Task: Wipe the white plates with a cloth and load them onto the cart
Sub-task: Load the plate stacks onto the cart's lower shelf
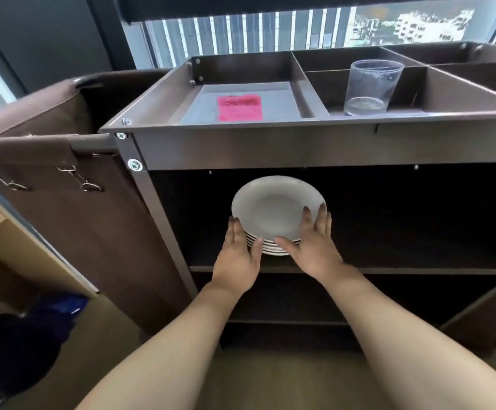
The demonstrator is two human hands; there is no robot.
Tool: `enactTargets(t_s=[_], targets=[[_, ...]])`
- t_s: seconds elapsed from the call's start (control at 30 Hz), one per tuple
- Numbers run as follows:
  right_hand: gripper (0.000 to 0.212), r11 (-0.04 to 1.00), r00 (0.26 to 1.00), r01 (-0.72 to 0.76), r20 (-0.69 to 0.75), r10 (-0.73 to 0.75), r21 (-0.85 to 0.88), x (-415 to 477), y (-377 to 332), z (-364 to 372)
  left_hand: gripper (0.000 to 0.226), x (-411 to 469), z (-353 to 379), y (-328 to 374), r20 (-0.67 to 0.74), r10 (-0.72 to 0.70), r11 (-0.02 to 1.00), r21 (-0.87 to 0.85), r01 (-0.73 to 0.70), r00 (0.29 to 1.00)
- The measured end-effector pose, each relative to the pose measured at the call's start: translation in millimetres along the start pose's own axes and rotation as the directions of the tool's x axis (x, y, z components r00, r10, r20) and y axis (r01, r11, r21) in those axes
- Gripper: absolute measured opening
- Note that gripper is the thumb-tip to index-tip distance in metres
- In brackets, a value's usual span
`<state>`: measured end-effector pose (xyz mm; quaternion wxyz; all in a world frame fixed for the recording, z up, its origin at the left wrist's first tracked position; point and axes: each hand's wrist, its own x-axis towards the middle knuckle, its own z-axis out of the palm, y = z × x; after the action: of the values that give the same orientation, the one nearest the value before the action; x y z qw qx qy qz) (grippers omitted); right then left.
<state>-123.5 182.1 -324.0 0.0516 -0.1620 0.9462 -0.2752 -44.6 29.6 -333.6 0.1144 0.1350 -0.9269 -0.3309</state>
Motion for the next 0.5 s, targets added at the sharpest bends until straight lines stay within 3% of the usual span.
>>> enactTargets(t_s=[0.07, 0.13, 0.27, 0.5], targets=[[0.092, 0.990, 0.999, 0.032, -0.003, -0.032, -0.137, -6, -4, -4, 0.070, -14, -9, 3, 0.027, -0.013, 1.000, 0.022, 0.013, 1.000], [0.081, 0.980, 0.994, 0.108, -0.010, -0.112, -0.167, -24, -11, -11, 0.068, -32, -28, 10, 0.046, -0.068, 0.997, 0.041, 0.066, 0.997], [0.062, 0.985, 0.979, 0.174, 0.109, -0.172, -0.009, -79, -44, -41, 0.065, -75, -84, 34, 0.046, -0.173, 0.984, 0.058, 0.171, 0.984], [0.043, 0.889, 0.878, 0.445, 0.145, -0.457, 0.108, -136, -128, -102, 0.059, -168, -197, 70, -0.136, -0.339, 0.931, 0.092, 0.352, 0.931]])
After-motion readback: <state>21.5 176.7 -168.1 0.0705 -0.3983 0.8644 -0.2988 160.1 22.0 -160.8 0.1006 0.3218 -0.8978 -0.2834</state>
